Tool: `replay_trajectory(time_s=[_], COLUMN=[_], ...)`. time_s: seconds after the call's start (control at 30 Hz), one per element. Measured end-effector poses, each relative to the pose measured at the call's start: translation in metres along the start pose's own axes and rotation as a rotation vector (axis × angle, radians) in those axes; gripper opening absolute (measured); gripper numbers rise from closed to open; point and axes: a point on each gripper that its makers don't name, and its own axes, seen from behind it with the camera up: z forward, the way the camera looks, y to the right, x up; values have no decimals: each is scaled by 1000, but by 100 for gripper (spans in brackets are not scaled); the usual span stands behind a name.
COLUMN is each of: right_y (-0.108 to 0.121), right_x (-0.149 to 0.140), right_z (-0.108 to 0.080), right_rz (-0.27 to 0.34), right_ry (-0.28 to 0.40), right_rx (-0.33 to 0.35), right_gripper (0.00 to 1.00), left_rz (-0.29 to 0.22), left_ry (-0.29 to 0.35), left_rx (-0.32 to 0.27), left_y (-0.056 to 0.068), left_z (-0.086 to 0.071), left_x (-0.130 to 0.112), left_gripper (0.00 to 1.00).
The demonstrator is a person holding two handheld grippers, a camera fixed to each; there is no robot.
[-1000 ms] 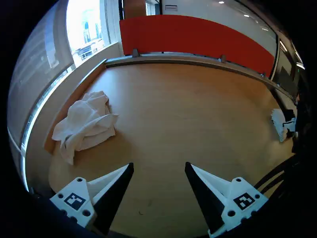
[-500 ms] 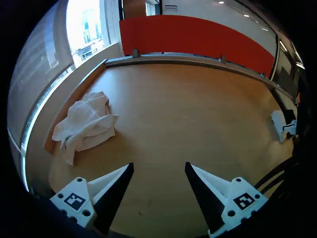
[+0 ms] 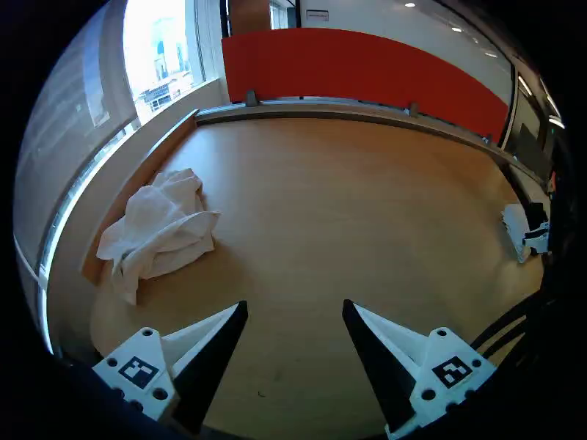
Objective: Fold towel
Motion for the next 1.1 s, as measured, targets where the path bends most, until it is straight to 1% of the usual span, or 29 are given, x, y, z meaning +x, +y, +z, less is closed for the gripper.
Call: replay_trajectory(time_s=[0.13,0.27,0.3,0.4,0.47,0.5,0.77,1.0,1.1], right_y=[-2,-2,-2,-1,-1,-1,0,-3,-3], right_x=[-1,2,3,8,11,12,22,42,54], right_z=[0,-1,-1,-3,-5,-5,-10,-22,-30], right_rz=[-6,-6,-6,-3,0,1,25,64,84], right_ry=[1,9,13,33,46,51,89,162,206], right_rx=[0,-6,-8,-21,-31,-35,-67,-111,-132], right_gripper=[49,54,59,82,91,92,92,92,92], left_rz=[2,3,3,2,1,1,6,6,12], left_ry=[1,4,5,7,9,10,20,35,47], left_rx=[0,-1,-1,-3,-5,-5,-15,-29,-36], left_y=[0,0,0,-1,-1,-1,-1,-1,-1], left_z=[0,0,0,0,1,1,2,3,4], left_x=[1,3,3,4,5,5,10,16,21], left_gripper=[96,96,96,96,96,96,96,96,96])
